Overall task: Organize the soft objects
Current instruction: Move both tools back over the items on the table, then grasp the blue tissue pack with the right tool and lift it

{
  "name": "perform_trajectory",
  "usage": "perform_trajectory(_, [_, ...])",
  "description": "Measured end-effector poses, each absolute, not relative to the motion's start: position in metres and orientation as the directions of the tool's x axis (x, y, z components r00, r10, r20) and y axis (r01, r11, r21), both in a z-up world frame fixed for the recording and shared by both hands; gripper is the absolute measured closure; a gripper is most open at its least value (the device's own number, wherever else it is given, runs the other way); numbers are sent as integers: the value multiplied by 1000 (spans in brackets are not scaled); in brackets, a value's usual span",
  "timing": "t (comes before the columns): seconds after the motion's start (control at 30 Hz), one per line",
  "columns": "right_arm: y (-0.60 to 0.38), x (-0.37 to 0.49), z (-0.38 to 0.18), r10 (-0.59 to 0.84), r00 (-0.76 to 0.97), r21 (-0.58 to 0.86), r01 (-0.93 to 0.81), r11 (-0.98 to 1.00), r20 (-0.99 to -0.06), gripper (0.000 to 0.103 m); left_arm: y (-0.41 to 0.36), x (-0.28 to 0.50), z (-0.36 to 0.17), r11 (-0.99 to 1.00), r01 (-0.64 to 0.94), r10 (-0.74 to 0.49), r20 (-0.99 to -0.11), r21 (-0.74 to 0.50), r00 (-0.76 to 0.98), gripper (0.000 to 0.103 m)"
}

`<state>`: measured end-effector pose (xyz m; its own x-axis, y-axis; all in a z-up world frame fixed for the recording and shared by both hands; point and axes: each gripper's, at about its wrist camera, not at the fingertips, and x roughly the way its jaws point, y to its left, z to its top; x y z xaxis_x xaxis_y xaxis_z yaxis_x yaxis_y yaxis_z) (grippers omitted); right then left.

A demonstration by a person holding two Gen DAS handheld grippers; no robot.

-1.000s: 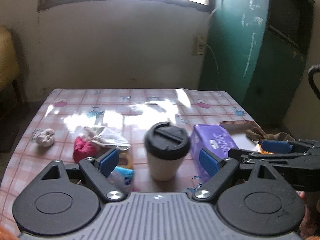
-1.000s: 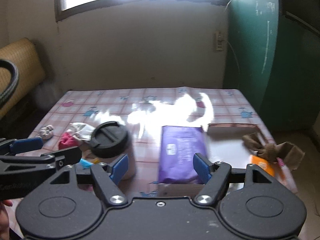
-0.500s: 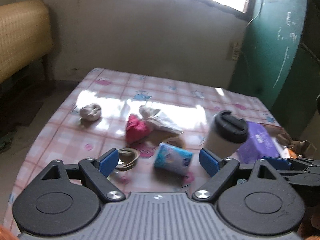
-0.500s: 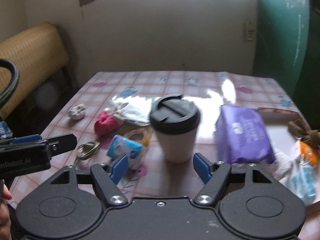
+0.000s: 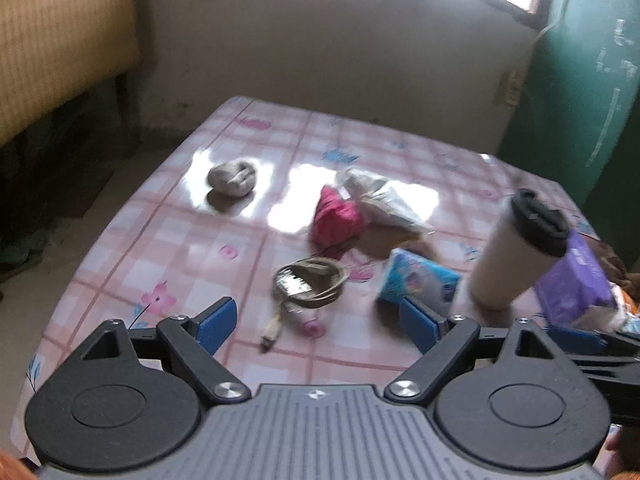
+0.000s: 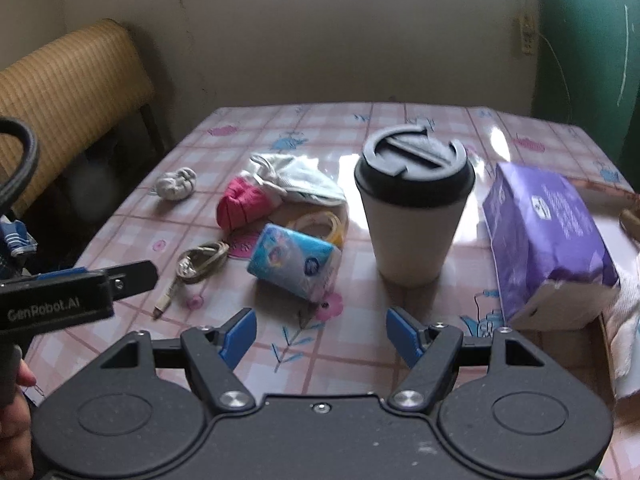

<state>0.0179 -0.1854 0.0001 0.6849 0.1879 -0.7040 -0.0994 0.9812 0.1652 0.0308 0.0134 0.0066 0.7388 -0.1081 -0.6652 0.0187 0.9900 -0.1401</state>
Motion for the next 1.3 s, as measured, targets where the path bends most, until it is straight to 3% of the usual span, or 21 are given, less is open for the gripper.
perform_trajectory(0.6, [-161,50,-32,200,649,221,-50,974,-734,19,3,124,-56,996,92,-75,-733,-17,676,9])
perform_trajectory(0.7, [-156,58,-34,190,659,234,-21,972,-728,18,1,125,-58,993,115,-69,-708,17,703,23])
perform_trajectory(0.73, [-154,61,-35,186,662,240,-10,971,-726,17,-1,124,-57,992,122,-70,-700,25,711,38])
perform_trajectory(0.9, [-139,79,-43,181,662,275,40,960,-727,17,11,114,-50,995,104,-78,-697,-4,713,39])
perform_trajectory(1.3, [-116,116,-53,60,692,197,121,973,-719,13,41,90,-27,1000,9,-23,-671,-24,741,39])
